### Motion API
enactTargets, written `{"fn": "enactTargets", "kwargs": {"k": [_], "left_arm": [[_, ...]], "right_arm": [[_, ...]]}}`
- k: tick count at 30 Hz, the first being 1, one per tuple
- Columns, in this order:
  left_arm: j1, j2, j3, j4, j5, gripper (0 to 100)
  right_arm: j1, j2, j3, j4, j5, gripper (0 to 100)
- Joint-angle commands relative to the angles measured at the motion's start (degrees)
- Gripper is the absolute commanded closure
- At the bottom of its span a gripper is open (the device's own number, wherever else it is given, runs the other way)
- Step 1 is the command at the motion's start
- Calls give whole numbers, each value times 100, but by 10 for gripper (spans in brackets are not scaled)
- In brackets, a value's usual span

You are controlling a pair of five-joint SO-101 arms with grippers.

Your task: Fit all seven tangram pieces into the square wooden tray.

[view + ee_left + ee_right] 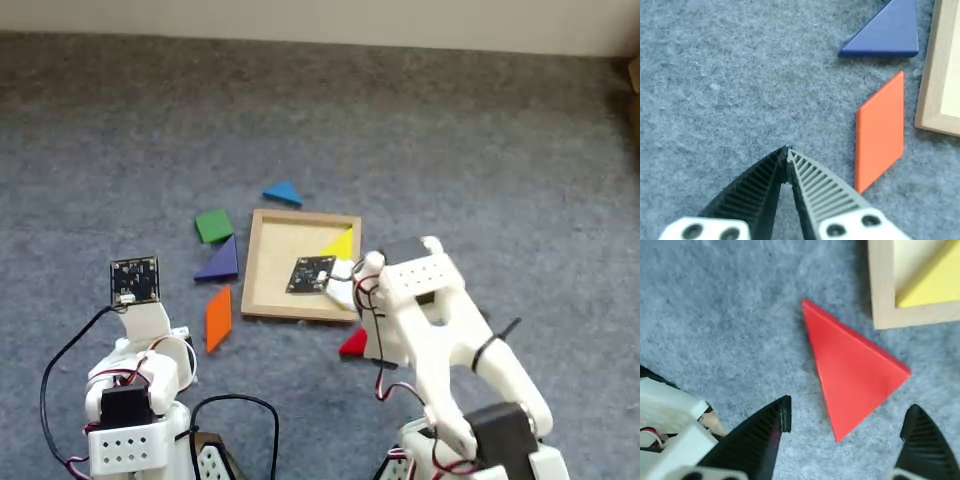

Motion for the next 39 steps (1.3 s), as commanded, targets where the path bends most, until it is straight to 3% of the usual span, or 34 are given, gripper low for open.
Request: {"fn": "enactTargets", "kwargs": {"k": [1,13,22,29,39], "left_arm": [[66,-4,127,18,-9,994],[66,-4,127,18,-9,994],[66,-4,127,18,-9,994],[66,-4,127,18,-9,994],[66,-4,127,18,-9,994]], "right_arm": [[75,233,-40,-444,79,648],[66,1262,-40,-1481,79,652],[66,1393,-48,-1534,88,657],[75,1385,-84,-1534,88,836],[101,462,-31,-1138,53,844]]}}
